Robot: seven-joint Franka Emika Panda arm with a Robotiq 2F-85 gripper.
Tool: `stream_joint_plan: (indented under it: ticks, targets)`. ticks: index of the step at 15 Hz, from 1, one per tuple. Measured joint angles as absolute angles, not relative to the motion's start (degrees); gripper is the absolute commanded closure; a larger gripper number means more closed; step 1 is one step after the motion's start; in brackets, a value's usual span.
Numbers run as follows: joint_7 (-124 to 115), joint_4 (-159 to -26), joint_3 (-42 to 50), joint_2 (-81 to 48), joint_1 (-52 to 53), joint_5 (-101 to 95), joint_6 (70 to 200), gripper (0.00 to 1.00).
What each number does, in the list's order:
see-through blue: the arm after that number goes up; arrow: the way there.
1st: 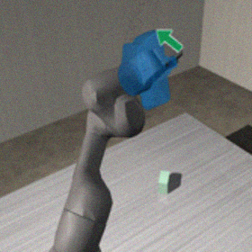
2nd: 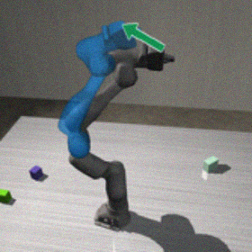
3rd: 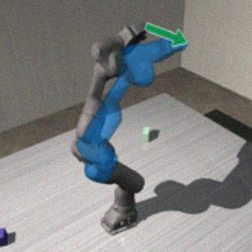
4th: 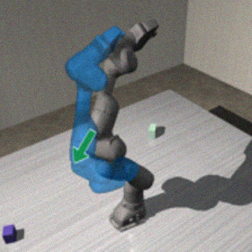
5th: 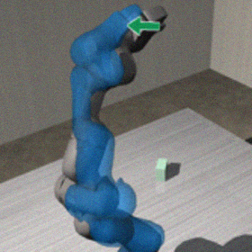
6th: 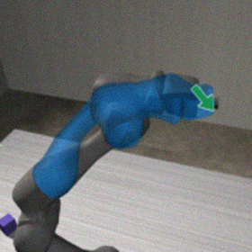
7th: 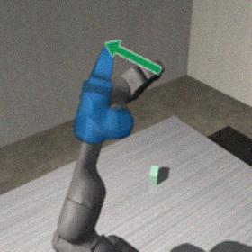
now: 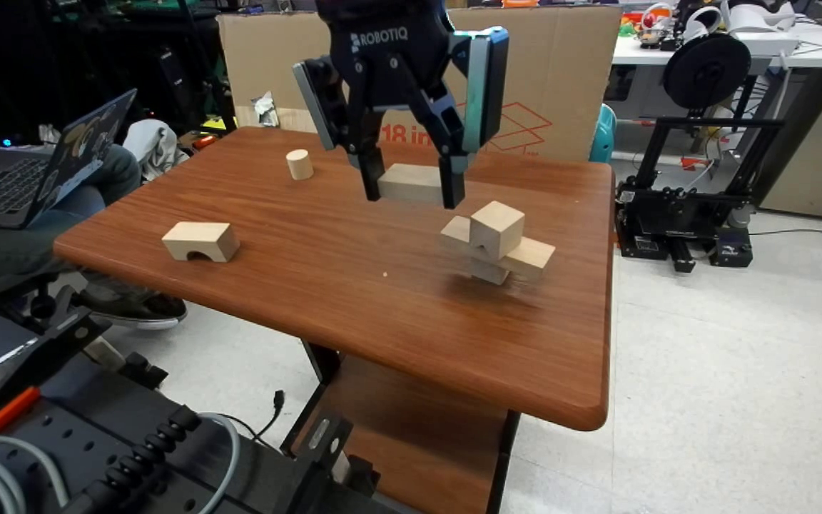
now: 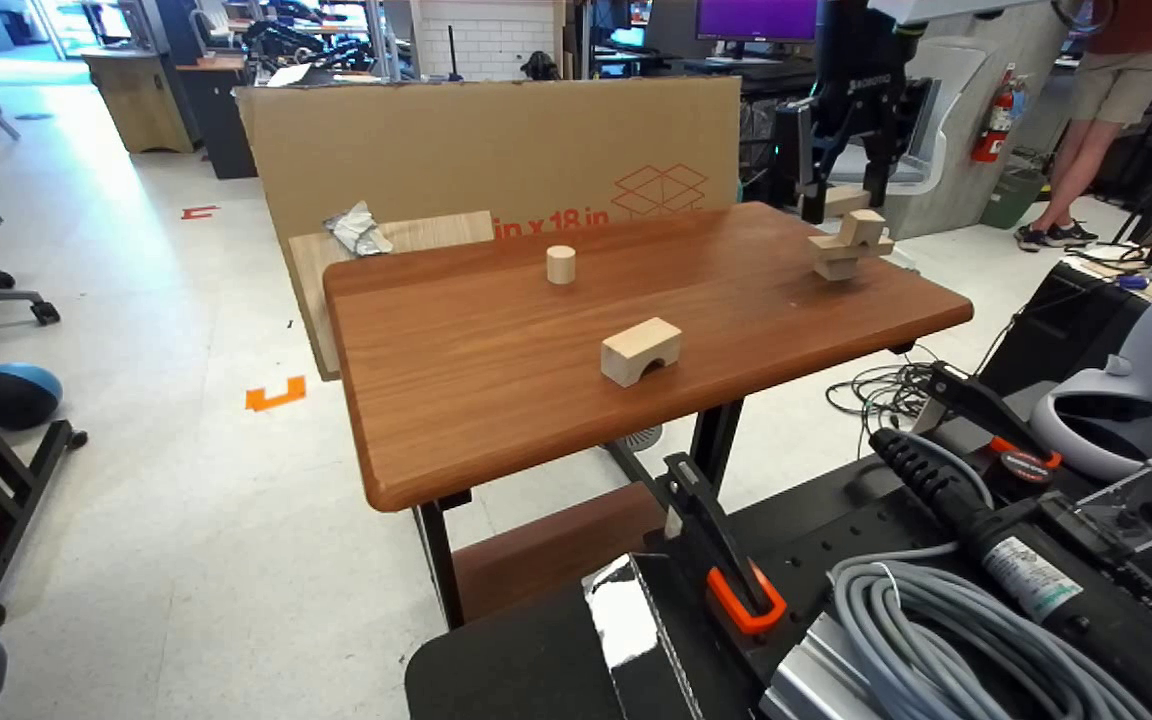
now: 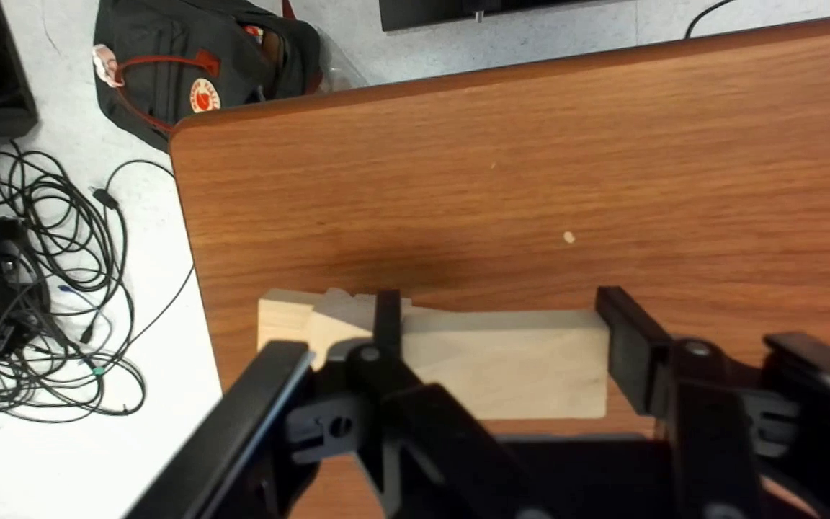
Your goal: Pick up the wooden cuboid and put it on the table.
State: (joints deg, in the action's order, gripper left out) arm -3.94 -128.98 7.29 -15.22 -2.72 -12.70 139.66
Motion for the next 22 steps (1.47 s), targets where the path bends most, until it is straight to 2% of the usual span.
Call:
stream_joint_plan:
  ticks: [8, 15, 22]
  targets:
    - [-1.6, -131.5, 3.7, -13.8, -2.6, -12.1, 142.2, 0.58]
    - [7.2, -131.6, 1.3, -18.2, -2.7, -6.1, 144.3, 0.58]
    - [9.6, -129.5, 1.5, -23.6, -2.7, -8.1, 144.3, 0.58]
